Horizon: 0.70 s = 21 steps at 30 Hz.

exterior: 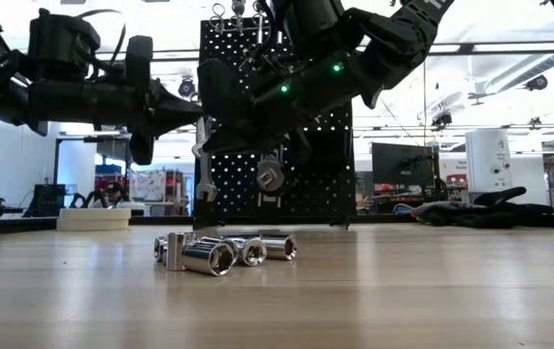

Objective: Hang tools onto peg board
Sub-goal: Hang the wrench on the peg board

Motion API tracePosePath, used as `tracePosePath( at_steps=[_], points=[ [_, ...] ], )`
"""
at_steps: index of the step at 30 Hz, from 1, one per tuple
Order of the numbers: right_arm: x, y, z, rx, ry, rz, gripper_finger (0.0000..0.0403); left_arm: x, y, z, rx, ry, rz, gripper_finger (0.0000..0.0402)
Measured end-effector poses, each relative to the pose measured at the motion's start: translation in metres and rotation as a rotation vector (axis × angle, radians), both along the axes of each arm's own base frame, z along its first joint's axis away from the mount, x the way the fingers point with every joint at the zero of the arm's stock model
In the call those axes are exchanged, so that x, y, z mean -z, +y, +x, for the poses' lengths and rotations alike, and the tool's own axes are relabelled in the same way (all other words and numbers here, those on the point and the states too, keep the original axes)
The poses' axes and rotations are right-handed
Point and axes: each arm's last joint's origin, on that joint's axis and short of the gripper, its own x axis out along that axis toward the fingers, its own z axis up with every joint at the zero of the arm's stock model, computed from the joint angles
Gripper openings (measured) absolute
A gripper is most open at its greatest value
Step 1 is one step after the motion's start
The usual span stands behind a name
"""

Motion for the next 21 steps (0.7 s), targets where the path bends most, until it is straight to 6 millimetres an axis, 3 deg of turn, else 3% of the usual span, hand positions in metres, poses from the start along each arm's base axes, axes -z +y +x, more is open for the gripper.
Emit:
tracePosePath(
  at_steps=[14, 21],
  points=[
    [0.001, 0.001, 0.000, 0.011, 0.006, 0.010, 0.0000, 0.003, 0.008, -0.001, -0.030, 0.016, -0.072, 0.0000],
    [-0.001, -0.001, 0.000, 0.027, -0.008, 0.007, 0.0000, -0.003, 0.013, 0.008, -0.070, 0.029, -0.072, 0.0000]
  ],
)
